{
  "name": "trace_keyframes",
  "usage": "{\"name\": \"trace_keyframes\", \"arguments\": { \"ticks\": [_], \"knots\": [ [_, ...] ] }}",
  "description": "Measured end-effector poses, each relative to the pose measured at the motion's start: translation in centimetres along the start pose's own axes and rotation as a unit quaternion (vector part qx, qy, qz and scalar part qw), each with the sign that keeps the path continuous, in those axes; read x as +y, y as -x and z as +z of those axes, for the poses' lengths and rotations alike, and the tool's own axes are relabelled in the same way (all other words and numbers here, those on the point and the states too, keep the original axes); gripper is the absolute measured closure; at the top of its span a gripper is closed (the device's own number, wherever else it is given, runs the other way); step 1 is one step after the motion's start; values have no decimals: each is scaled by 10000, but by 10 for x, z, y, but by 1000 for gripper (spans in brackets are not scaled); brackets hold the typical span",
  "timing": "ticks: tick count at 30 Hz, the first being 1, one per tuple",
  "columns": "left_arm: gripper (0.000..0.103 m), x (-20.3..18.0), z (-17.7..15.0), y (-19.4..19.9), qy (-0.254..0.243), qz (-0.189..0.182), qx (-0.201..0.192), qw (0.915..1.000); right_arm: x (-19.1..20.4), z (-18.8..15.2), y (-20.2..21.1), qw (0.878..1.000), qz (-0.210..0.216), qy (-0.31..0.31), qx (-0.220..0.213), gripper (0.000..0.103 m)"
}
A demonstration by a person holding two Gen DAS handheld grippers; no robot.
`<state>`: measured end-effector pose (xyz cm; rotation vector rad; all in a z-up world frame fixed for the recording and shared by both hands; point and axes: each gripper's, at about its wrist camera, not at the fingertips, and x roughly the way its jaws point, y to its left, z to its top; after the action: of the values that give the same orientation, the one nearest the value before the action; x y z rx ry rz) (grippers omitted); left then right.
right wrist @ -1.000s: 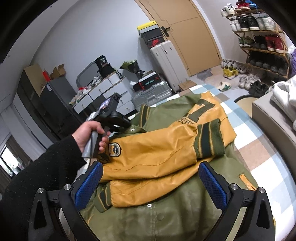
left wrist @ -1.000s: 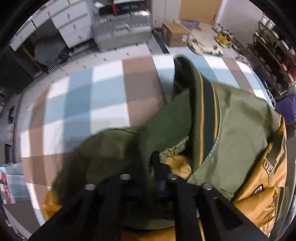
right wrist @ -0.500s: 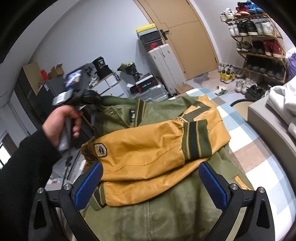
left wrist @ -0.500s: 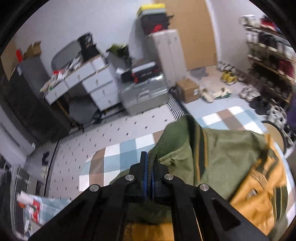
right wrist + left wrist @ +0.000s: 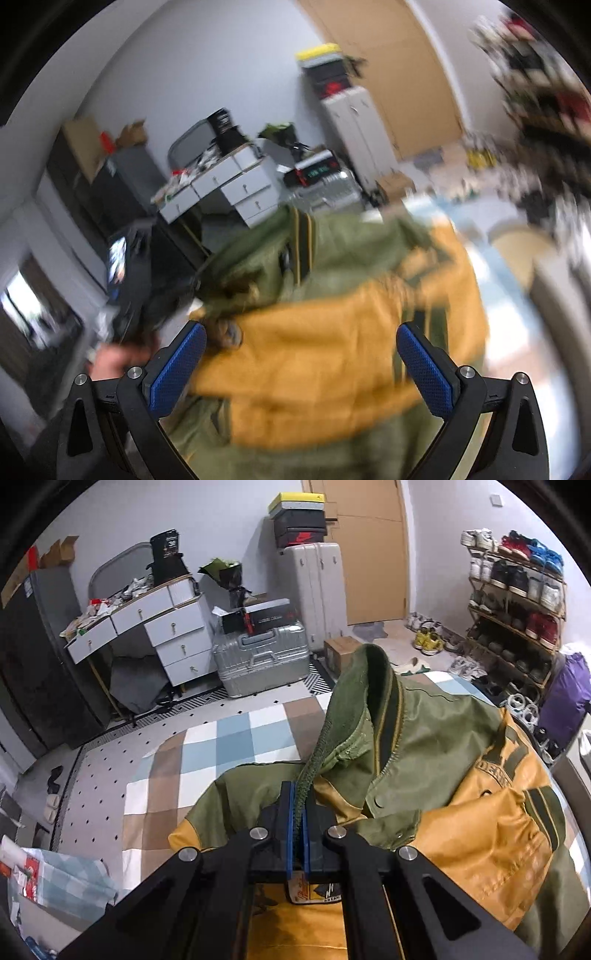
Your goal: Fold large clothes
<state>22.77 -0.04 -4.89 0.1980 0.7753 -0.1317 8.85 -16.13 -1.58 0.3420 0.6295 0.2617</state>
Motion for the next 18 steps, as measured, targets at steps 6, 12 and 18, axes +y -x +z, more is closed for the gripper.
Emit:
{"name": "trace_keyframes", "arguments": {
  "ticks": [6, 12, 18],
  "knots": [
    [103, 4, -6, -8, 220, -357, -23, 9991, 32, 67, -137, 9850, -594, 1188, 1105, 0],
    [103, 3, -5, -13, 208, -531, 0, 9984, 42, 84, -251, 9642, -1171, 1619, 1742, 7],
    [103, -3, -10, -16, 199, -612, 97, 9979, 38, 88, -316, 9487, -1698, 1730, 2029, 20]
  ]
}}
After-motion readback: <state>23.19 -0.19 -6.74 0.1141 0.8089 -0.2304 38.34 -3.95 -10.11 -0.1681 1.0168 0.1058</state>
